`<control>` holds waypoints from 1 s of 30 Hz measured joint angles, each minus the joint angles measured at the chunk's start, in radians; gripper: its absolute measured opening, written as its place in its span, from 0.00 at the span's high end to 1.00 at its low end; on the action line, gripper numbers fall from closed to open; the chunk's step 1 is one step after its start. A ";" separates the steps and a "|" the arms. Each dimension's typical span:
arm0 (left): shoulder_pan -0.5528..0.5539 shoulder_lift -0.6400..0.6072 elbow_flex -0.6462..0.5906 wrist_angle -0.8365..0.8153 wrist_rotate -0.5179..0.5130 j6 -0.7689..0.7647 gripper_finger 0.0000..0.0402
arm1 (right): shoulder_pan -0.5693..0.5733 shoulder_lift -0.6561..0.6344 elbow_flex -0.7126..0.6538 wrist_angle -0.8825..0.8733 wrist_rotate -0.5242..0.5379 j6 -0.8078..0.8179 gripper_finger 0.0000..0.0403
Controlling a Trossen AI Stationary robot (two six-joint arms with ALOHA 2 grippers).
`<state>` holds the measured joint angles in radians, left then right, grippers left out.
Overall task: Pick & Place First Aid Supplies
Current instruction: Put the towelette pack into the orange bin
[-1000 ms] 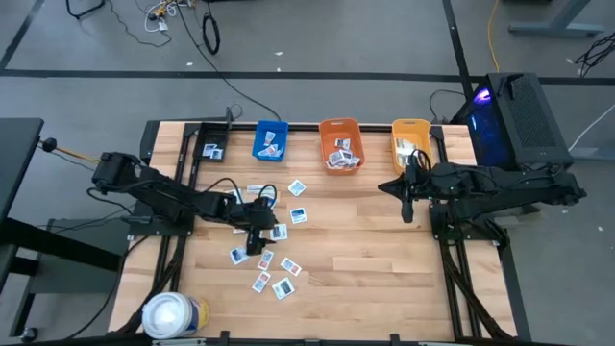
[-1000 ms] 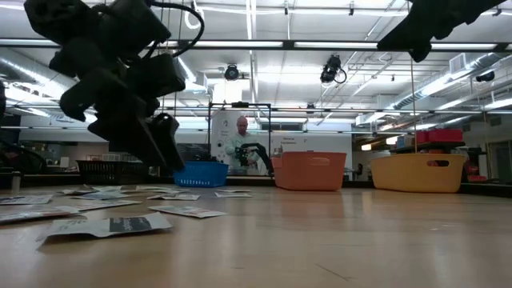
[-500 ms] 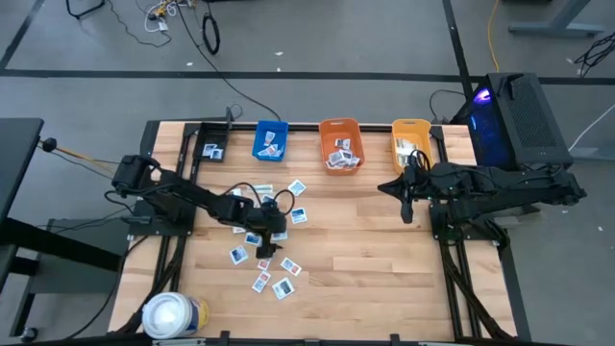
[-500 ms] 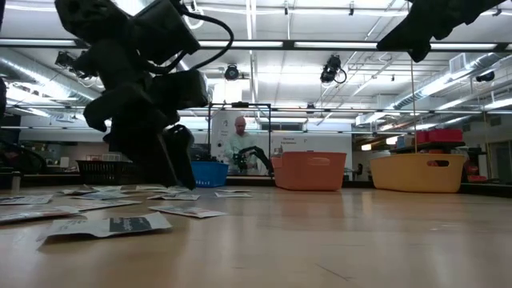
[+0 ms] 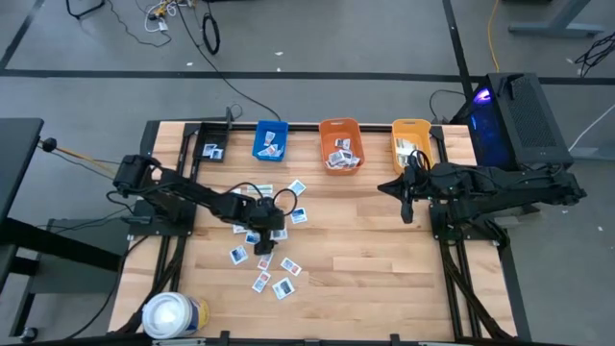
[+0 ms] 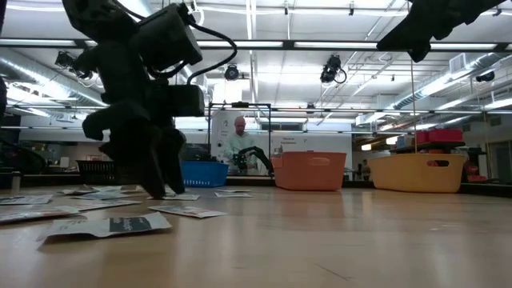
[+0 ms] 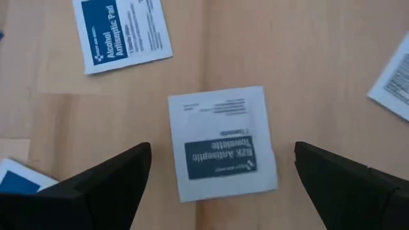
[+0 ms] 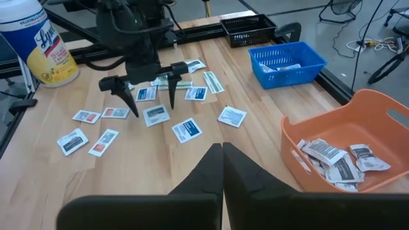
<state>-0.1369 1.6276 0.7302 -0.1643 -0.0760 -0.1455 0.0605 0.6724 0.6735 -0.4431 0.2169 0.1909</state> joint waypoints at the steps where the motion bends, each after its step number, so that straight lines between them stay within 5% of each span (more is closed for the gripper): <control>1: 0.003 0.005 0.001 0.000 -0.001 0.001 0.03 | 0.000 0.000 0.000 0.000 0.000 0.000 0.99; 11: 0.015 0.036 0.004 -0.007 0.011 0.001 0.04 | 0.000 0.000 0.000 0.000 0.000 -0.020 0.99; 30: 0.018 0.039 0.019 -0.041 0.036 0.009 0.40 | 0.000 0.000 0.000 0.000 0.001 -0.030 0.99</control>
<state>-0.1188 1.6664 0.7490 -0.2054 -0.0402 -0.1365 0.0608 0.6724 0.6735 -0.4428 0.2180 0.1610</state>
